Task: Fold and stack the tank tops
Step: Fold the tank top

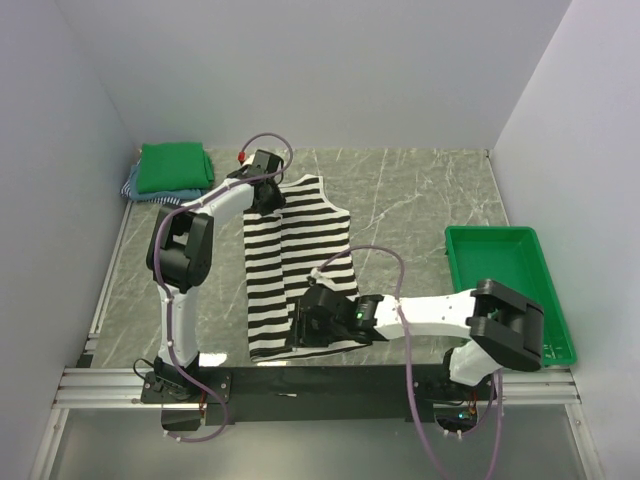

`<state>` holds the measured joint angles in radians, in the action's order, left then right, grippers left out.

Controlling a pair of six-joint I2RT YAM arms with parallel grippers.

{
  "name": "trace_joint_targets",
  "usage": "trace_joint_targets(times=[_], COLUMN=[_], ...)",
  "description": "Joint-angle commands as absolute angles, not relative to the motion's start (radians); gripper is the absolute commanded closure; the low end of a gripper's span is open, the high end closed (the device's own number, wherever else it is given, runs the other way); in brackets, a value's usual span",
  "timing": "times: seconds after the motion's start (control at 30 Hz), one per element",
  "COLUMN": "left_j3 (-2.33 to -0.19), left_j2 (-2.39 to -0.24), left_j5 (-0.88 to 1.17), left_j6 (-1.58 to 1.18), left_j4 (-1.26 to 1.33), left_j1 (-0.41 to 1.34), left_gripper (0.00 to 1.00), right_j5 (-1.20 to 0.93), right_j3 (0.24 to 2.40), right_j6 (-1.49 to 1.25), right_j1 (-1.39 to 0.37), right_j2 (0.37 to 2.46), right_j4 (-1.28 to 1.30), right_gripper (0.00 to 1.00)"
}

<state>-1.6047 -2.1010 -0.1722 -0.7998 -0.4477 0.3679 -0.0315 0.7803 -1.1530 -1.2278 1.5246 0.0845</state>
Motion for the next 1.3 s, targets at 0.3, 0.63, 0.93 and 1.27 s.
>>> trace_joint_targets(times=[0.3,0.63,0.93,1.27], left_j3=[-1.608,-1.664,-1.911,-2.292], left_j2=[-1.985,-2.178,-2.365,-2.542], left_j5=[-0.192,-0.127,-0.152,0.052], left_j6=[-0.856,-0.810,-0.779,-0.764], left_j4=[-0.525,-0.476,-0.552,-0.462], left_j1=[0.207,0.166,0.153,0.081], left_gripper=[0.84,0.89,0.88,0.71], right_j5=[0.242,0.198,0.147,0.063], right_j3=[0.923,0.830,0.796,0.974], right_j6=[-1.032,-0.902,-0.790,-0.700], right_j1=[-1.232,-0.951,-0.667,-0.460], right_j2=[1.427,1.341,1.338,1.549], right_j4=[0.369,0.347,0.296,0.206], right_gripper=[0.52,0.52,0.52,0.52])
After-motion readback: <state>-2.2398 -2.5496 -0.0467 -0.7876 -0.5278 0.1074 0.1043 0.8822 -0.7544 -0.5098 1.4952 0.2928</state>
